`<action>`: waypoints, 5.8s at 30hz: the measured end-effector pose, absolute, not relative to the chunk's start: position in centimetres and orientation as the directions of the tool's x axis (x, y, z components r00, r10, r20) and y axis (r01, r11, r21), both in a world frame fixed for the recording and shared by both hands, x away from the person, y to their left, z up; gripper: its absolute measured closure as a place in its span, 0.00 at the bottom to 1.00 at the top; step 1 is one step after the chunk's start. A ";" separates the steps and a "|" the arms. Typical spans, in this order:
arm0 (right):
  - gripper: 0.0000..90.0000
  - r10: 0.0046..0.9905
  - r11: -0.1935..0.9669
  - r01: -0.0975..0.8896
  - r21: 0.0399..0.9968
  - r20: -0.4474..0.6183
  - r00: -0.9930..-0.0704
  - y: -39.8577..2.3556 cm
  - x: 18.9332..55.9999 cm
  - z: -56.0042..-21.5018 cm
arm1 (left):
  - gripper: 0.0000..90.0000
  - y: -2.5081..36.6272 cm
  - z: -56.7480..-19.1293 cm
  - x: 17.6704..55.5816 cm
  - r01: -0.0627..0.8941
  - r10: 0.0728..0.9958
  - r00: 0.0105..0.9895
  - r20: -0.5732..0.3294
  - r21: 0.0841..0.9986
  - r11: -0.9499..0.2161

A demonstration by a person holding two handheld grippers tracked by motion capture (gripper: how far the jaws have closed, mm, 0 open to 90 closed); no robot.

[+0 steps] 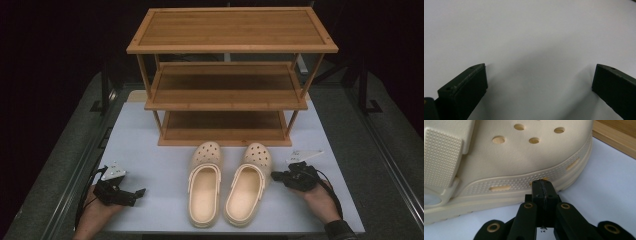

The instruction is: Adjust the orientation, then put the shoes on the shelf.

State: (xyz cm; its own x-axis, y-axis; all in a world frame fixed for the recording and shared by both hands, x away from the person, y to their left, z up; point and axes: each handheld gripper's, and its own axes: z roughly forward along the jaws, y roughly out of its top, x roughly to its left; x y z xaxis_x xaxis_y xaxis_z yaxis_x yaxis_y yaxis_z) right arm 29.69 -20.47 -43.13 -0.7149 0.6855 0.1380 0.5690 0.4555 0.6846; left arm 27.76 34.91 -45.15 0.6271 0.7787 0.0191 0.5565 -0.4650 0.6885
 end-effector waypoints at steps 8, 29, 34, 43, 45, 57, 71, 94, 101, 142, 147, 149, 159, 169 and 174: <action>1.00 0.672 0.472 0.561 0.680 0.135 -0.729 -19.0 31.0 -43.1 | 0.00 34.9 -45.1 27.8 0.557 0.779 0.627 0.018 0.688 -0.464; 1.00 0.662 0.483 0.552 0.680 0.129 -0.738 -16.3 32.7 -43.2 | 0.00 34.9 -45.1 27.8 0.557 0.779 0.627 0.018 0.688 -0.465; 1.00 0.664 0.471 0.559 0.682 0.143 -0.734 -16.7 32.6 -43.1 | 0.00 34.9 -45.2 27.7 0.557 0.779 0.627 0.018 0.689 -0.464; 0.72 0.716 0.384 0.575 0.722 0.161 -0.680 -20.0 31.4 -42.3 | 0.00 34.9 -45.1 27.7 0.555 0.779 0.627 0.019 0.690 -0.464; 0.62 0.734 0.361 0.577 0.733 0.158 -0.660 -20.8 31.0 -42.2 | 0.00 34.9 -45.2 27.7 0.555 0.779 0.627 0.019 0.691 -0.464; 0.43 0.776 0.297 0.590 0.750 0.171 -0.608 -23.7 28.4 -41.7 | 0.00 34.9 -45.1 27.7 0.560 0.783 0.622 0.020 0.688 -0.462; 0.34 0.743 0.280 0.567 0.775 0.199 -0.639 -22.8 27.2 -40.6 | 0.00 32.6 -42.2 26.2 0.533 0.749 0.662 -0.029 0.721 -0.443; 0.32 0.650 0.298 0.524 0.798 0.233 -0.724 -17.9 26.8 -39.1 | 0.08 23.9 -38.6 26.6 0.433 0.610 0.786 -0.103 0.795 -0.424; 0.32 0.648 0.307 0.522 0.796 0.227 -0.727 -16.6 27.1 -39.3 | 0.13 22.2 -38.7 27.0 0.420 0.603 0.793 -0.091 0.798 -0.433; 0.60 0.659 0.357 0.523 0.774 0.188 -0.728 -14.2 28.1 -40.3 | 0.64 19.5 -39.8 28.1 0.428 0.593 0.800 -0.096 0.783 -0.451; 0.71 0.674 0.371 0.503 0.780 0.147 -0.724 -14.4 27.9 -40.0 | 0.72 19.7 -39.5 28.0 0.425 0.596 0.798 -0.087 0.782 -0.455; 0.74 0.682 0.366 0.505 0.782 0.144 -0.717 -14.7 28.0 -39.9 | 0.75 19.7 -39.4 27.9 0.426 0.600 0.795 -0.086 0.783 -0.453; 0.85 0.714 0.354 0.504 0.788 0.120 -0.690 -15.5 28.0 -39.6 | 0.85 20.5 -39.0 28.0 0.421 0.621 0.782 -0.063 0.787 -0.451; 0.87 0.727 0.358 0.486 0.797 0.089 -0.681 -16.0 27.9 -39.0 | 0.87 21.7 -38.0 27.9 0.399 0.633 0.774 -0.038 0.805 -0.439; 0.88 0.731 0.351 0.476 0.807 0.081 -0.677 -16.6 27.7 -38.5 | 0.88 22.3 -37.3 27.9 0.394 0.640 0.768 -0.034 0.813 -0.429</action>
State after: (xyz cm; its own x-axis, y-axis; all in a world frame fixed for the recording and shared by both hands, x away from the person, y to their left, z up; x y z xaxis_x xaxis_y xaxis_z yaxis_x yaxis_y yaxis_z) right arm 27.71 -16.57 -38.46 -0.6773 0.7312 0.0813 0.4757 0.3509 0.8066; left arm 27.89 22.25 -37.32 0.7678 0.6398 -0.0341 0.3937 -0.4291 0.8129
